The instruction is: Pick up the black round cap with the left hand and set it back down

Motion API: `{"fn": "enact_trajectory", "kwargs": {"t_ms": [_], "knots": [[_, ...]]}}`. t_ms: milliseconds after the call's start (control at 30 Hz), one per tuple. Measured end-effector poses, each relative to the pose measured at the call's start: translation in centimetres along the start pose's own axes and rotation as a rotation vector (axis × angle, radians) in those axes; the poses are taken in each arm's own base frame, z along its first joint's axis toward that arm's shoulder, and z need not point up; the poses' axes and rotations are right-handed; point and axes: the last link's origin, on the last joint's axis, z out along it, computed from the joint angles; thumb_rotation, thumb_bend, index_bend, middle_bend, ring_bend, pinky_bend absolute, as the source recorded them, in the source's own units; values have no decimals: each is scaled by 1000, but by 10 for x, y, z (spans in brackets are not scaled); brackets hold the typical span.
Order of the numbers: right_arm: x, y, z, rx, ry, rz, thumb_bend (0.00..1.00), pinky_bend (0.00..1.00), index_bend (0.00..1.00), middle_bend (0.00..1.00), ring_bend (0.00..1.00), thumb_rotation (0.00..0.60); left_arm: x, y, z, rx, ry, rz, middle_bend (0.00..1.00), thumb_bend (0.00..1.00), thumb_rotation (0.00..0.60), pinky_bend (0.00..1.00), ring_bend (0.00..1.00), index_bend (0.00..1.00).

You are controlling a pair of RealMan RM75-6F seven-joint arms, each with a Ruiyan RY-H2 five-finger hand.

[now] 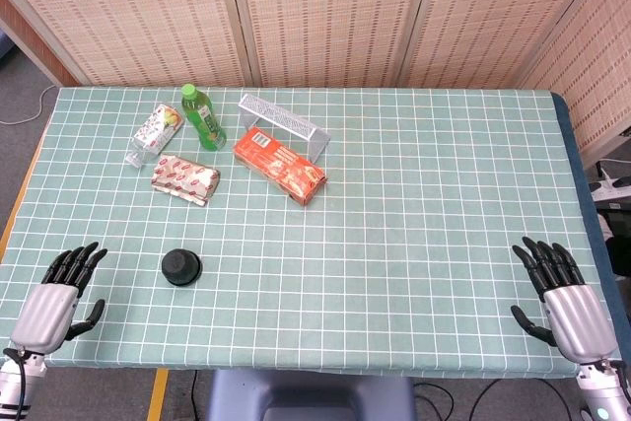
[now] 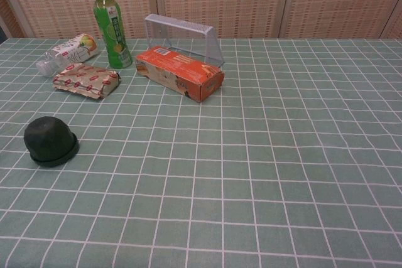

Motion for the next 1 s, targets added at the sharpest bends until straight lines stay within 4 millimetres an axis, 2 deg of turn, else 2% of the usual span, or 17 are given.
{"fn": "enact_trajectory", "kwargs": {"t_ms": [233, 333, 400, 567, 767, 1000], "knots": [[1, 0, -2, 4, -22, 8, 223, 0, 0, 0, 0, 600, -3, 16, 10, -42, -48, -43, 0, 441, 600, 104, 0, 0], [4, 0, -4, 10, -18, 26, 223, 0, 0, 0, 0, 600, -1, 33, 24, -95, -90, -46, 0, 420, 600, 188, 0, 0], [6, 0, -5, 13, -14, 42, 223, 0, 0, 0, 0, 600, 1, 43, 33, -125, -125, -57, 0, 410, 600, 208, 0, 0], [6, -2, -6, 37, -25, 43, 223, 0, 0, 0, 0, 600, 8, 63, 61, -158, -243, -16, 0, 381, 600, 181, 0, 0], [5, -4, -6, 61, -47, 50, 223, 0, 0, 0, 0, 600, 24, 75, 86, -92, -332, 70, 0, 380, 600, 176, 0, 0], [3, -2, -4, 48, -68, 55, 222, 0, 0, 0, 0, 600, 31, 96, 112, -45, -431, 174, 0, 372, 600, 148, 0, 0]]}}
